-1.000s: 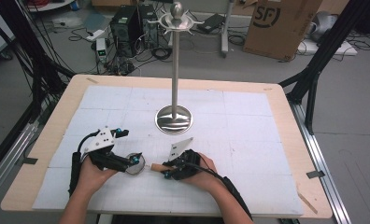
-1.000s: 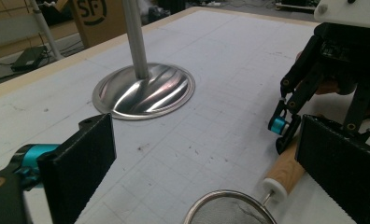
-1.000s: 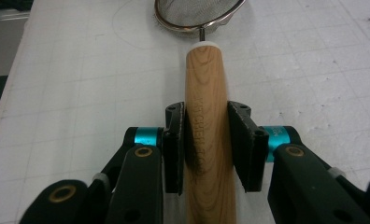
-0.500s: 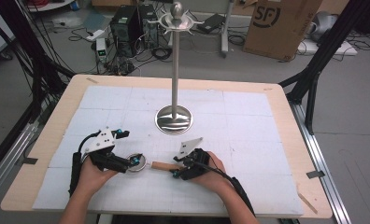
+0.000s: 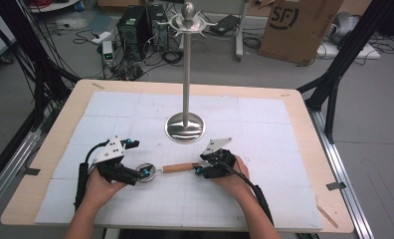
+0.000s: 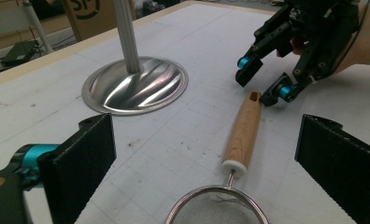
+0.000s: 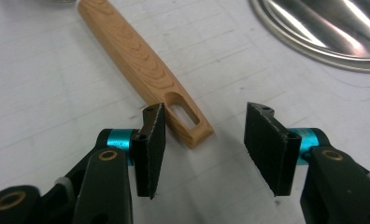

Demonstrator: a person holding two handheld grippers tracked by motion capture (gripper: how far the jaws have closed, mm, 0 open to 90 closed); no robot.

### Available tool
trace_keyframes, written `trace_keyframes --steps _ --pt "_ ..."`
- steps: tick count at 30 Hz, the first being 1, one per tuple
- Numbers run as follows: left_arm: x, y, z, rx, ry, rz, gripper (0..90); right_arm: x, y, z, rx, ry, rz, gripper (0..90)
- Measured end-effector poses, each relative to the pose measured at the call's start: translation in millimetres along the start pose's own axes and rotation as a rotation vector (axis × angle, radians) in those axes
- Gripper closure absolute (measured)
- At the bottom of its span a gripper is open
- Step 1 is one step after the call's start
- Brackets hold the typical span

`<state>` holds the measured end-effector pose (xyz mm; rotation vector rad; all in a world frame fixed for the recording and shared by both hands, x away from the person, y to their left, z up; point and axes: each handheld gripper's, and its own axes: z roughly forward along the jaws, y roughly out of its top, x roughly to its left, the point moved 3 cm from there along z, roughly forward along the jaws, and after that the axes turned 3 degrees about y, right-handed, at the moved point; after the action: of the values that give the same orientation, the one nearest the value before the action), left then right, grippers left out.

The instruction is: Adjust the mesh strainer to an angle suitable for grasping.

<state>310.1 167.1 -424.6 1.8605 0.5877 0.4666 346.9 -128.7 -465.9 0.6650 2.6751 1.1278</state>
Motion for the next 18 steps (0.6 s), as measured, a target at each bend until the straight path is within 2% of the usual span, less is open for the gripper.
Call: trace_keyframes --steps 4,6,9,13,15,18 --pt "-0.9 -0.8 2.0 0.005 -0.002 -0.005 5.9 -3.1 0.3 1.4 -0.01 -0.012 0.015 48.3" --pt "-1.0 -1.2 2.7 0.008 -0.004 -0.002 5.9 -6.4 0.1 1.1 -0.019 -0.032 0.021 48.2" --pt "-1.6 -1.6 3.3 0.013 -0.006 -0.002 5.8 -8.5 -1.4 -1.4 -0.017 -0.044 0.048 46.2" --pt "-1.2 -1.8 2.8 0.014 -0.004 -0.007 5.8 -7.8 -0.6 -15.0 -0.053 -0.033 0.059 43.7" --pt "-0.5 -1.9 2.6 0.019 -0.005 -0.003 5.8 -5.0 -3.1 -32.4 -0.073 -0.043 0.05 41.9" --pt "-1.0 -2.2 3.3 0.019 -0.008 -0.007 5.9 -3.8 -5.7 -42.5 -0.092 -0.044 0.049 41.1"
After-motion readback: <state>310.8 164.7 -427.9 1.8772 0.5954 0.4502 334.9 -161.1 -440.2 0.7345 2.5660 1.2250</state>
